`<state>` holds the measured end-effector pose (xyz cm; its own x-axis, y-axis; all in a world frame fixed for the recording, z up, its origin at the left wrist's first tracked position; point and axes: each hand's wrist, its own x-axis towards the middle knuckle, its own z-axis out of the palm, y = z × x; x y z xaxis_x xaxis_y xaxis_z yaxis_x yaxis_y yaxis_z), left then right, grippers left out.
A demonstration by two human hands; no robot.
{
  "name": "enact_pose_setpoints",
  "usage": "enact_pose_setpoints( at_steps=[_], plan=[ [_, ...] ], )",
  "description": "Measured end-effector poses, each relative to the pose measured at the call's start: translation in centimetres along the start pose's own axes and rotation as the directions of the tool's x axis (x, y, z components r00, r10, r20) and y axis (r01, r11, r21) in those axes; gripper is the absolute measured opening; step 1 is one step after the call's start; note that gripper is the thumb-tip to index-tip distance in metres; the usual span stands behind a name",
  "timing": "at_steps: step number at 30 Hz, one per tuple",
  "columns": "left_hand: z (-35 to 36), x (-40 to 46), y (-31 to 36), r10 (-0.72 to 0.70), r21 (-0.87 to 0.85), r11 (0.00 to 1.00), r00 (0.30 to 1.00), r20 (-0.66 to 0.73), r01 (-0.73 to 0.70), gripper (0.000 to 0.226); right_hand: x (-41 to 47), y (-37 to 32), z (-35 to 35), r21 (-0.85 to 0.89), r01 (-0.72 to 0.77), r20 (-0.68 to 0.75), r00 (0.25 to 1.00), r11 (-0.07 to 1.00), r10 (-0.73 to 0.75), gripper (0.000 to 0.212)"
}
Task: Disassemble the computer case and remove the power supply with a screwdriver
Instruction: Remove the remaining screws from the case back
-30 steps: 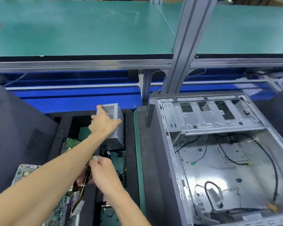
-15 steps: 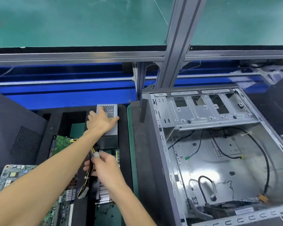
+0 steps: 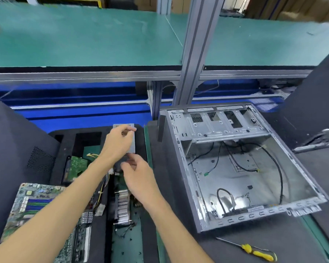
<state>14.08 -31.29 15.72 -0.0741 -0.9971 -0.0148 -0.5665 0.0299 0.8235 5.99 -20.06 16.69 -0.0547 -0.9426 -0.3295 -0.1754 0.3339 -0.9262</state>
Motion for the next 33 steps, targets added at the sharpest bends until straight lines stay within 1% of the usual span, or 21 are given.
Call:
enact_pose_setpoints(
  at_steps=[2, 4, 7, 9, 11, 14, 17, 22, 25, 30, 33],
  plan=[
    [0.5, -1.2, 1.1, -0.021, -0.104, 0.994, 0.999, 0.025, 0.023, 0.020, -1.0, -0.8, -1.1, -0.012, 0.052, -0.049, 0.997, 0.999, -0.052, 0.033],
    [1.2, -2.2, 2.5, -0.053, -0.201, 0.978, 0.998, 0.042, 0.060, 0.022, -2.0, -1.5, -2.5, -0.037, 0.080, -0.089, 0.993, 0.996, -0.083, 0.029],
    [2.0, -3.8, 4.6, -0.110, -0.357, 0.925, 0.990, 0.083, 0.133, 0.024, -3.7, -2.2, -4.7, -0.064, 0.110, -0.127, 0.985, 0.992, -0.117, 0.025],
    [2.4, -5.2, 5.7, -0.102, -0.400, 0.907, 0.989, 0.103, 0.135, 0.025, -4.8, -2.4, -6.3, -0.039, 0.141, -0.166, 0.975, 0.989, -0.146, 0.017],
    [2.8, -6.6, 6.7, -0.086, -0.439, 0.889, 0.990, 0.115, 0.128, 0.025, -6.0, -2.5, -8.0, 0.000, 0.170, -0.211, 0.963, 0.985, -0.166, 0.018],
    [3.7, -8.6, 7.8, -0.075, -0.455, 0.882, 0.990, 0.120, 0.122, 0.024, -7.4, -2.3, -10.4, 0.053, 0.220, -0.255, 0.946, 0.974, -0.200, 0.018],
    [4.9, -10.4, 8.9, -0.097, -0.457, 0.879, 0.989, 0.109, 0.137, 0.023, -9.0, -1.7, -12.8, 0.039, 0.245, -0.262, 0.938, 0.969, -0.226, 0.018],
    [7.3, -14.1, 10.7, -0.101, -0.438, 0.893, 0.994, 0.031, 0.105, 0.021, -12.0, 0.5, -17.5, 0.044, 0.244, -0.261, 0.939, 0.969, -0.224, 0.018],
    [9.2, -16.7, 12.1, -0.081, -0.412, 0.909, 0.996, -0.028, 0.063, 0.020, -13.8, 2.2, -21.0, 0.057, 0.239, -0.254, 0.942, 0.969, -0.217, 0.017],
    [12.5, -20.6, 14.4, -0.009, -0.354, 0.935, 0.994, -0.111, -0.031, 0.021, -16.4, 5.0, -26.0, 0.130, 0.223, -0.261, 0.948, 0.966, -0.184, 0.017],
    [14.1, -22.6, 15.3, 0.009, -0.340, 0.939, 0.990, -0.143, -0.058, 0.025, -17.4, 6.7, -27.9, 0.117, 0.206, -0.255, 0.952, 0.972, -0.171, 0.019]
  ],
)
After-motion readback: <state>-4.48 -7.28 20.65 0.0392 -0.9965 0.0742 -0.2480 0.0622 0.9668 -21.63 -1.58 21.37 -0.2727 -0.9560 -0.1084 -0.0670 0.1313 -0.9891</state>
